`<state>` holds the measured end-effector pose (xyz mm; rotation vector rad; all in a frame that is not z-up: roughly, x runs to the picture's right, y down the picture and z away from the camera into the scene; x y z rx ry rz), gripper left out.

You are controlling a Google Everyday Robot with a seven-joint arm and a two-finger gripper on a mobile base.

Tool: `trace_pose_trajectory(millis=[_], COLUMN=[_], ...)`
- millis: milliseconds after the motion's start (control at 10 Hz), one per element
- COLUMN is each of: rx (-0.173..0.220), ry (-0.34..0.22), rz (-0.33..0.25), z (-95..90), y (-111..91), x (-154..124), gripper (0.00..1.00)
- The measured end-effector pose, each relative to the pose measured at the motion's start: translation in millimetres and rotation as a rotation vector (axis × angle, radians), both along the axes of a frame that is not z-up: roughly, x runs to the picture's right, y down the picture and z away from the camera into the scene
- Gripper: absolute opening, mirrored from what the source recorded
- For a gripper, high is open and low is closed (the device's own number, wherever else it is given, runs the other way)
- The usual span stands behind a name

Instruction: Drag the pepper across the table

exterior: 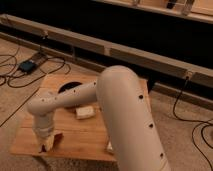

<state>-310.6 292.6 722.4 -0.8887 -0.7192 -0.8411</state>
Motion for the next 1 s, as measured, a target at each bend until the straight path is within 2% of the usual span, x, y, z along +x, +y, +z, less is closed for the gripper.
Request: trace_pose_trajectory(millis=[400,1000], rx=[-0.022,-0.028], ry=[0.0,0.008], rz=[-0.004,-0.003], z=[-19.6,-55.4], y=[21,53], x=[-2,-1], gripper=[0.0,0.0])
